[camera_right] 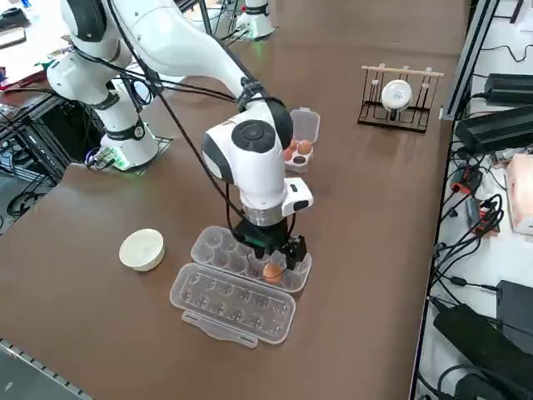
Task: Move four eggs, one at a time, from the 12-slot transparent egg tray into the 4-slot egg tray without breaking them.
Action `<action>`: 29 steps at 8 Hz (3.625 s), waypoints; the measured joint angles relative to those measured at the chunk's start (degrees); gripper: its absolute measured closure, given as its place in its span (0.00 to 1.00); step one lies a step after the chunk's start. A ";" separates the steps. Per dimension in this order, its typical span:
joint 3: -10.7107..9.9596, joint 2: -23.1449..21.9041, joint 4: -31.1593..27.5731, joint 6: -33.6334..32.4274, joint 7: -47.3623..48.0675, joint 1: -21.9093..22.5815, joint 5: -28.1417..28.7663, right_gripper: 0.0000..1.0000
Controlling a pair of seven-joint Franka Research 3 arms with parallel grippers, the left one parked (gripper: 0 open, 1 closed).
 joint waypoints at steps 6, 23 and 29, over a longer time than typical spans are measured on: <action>0.00 3.36 3.40 0.01 -3.66 -1.17 -0.01 0.11; 0.01 -1.13 6.42 -10.39 -2.02 -1.94 2.64 0.42; 0.33 -12.58 -1.11 -22.55 27.28 6.01 0.71 0.44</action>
